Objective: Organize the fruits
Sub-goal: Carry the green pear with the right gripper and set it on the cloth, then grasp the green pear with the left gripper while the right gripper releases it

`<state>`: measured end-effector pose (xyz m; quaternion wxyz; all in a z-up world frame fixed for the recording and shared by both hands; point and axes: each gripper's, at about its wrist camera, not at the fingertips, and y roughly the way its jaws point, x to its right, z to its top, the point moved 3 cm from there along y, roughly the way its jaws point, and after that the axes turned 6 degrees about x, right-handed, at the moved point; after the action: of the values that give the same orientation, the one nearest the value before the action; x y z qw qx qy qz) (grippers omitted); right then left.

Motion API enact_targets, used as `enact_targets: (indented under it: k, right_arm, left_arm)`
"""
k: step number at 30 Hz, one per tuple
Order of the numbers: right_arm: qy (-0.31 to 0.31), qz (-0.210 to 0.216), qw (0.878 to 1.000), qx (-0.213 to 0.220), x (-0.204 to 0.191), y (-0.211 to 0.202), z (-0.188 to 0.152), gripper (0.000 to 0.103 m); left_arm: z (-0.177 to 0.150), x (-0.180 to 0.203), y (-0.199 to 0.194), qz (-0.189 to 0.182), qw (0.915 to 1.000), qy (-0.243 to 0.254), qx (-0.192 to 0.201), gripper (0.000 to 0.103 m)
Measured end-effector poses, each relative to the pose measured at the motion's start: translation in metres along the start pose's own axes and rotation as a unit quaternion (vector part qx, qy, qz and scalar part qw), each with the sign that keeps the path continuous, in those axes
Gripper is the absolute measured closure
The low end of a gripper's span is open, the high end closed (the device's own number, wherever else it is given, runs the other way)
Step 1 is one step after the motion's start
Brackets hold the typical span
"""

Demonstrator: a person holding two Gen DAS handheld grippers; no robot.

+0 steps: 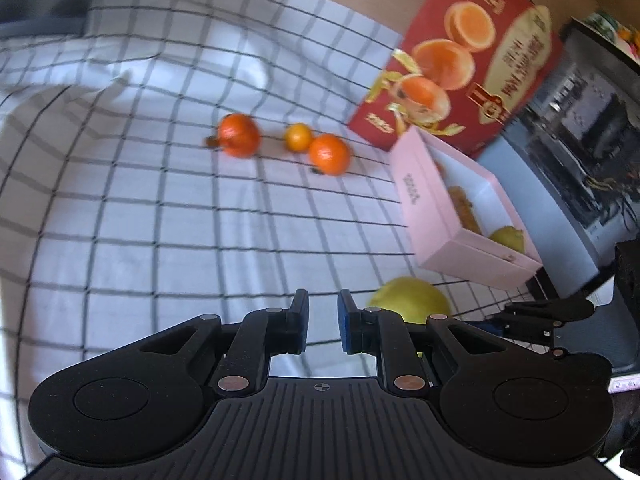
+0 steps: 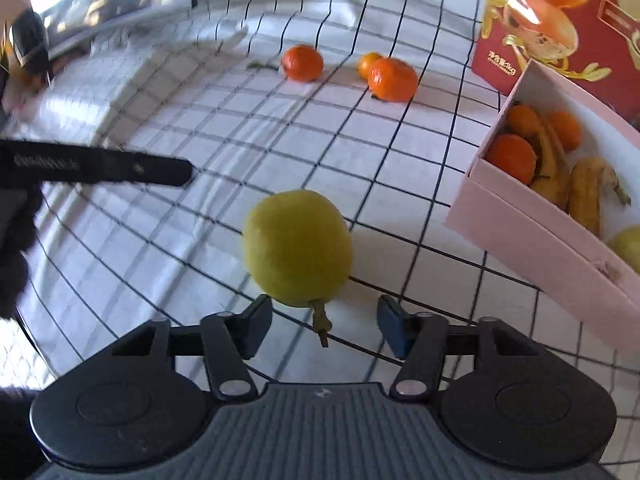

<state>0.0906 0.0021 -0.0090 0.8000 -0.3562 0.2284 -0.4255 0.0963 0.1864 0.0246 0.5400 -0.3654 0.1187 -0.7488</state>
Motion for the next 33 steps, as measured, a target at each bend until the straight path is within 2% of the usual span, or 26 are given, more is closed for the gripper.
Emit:
enact_targets:
  k: [2,12,15,19,25,30,33]
  right_arm:
    - [-0.007,-0.007,1.000,0.022,-0.006,-0.005,0.003,0.058]
    - [-0.043,-0.014,0.996,0.083,-0.024,-0.011,0.030,0.062]
    - [-0.058,-0.011,0.995,0.082,-0.028,0.001,0.037,0.063]
    - [-0.046,-0.003,0.996,0.076,-0.024,0.011,0.043,0.067]
    - [-0.029,-0.022,0.997,0.075,-0.004,0.015,0.047,0.067]
    - [-0.017,-0.036,0.996,0.074,0.013,0.010,0.045,0.067]
    - [-0.012,-0.048,0.996,0.074,0.019,0.006,0.039,0.067]
  left_arm:
    - [0.004,0.006,0.005,-0.002,0.9999,0.013,-0.001,0.085]
    - [0.016,0.010,0.012,0.007,0.9998,0.016,0.005,0.085]
    - [0.016,0.006,0.010,0.014,0.9998,0.008,0.008,0.085]
    - [0.017,0.001,0.004,0.020,0.9997,0.000,0.012,0.085]
    - [0.009,-0.001,0.003,0.022,0.9997,0.000,0.002,0.085]
    - [-0.001,0.007,-0.004,0.002,1.0000,-0.001,-0.008,0.085]
    - [-0.010,0.017,-0.016,-0.031,0.9995,0.005,-0.008,0.085]
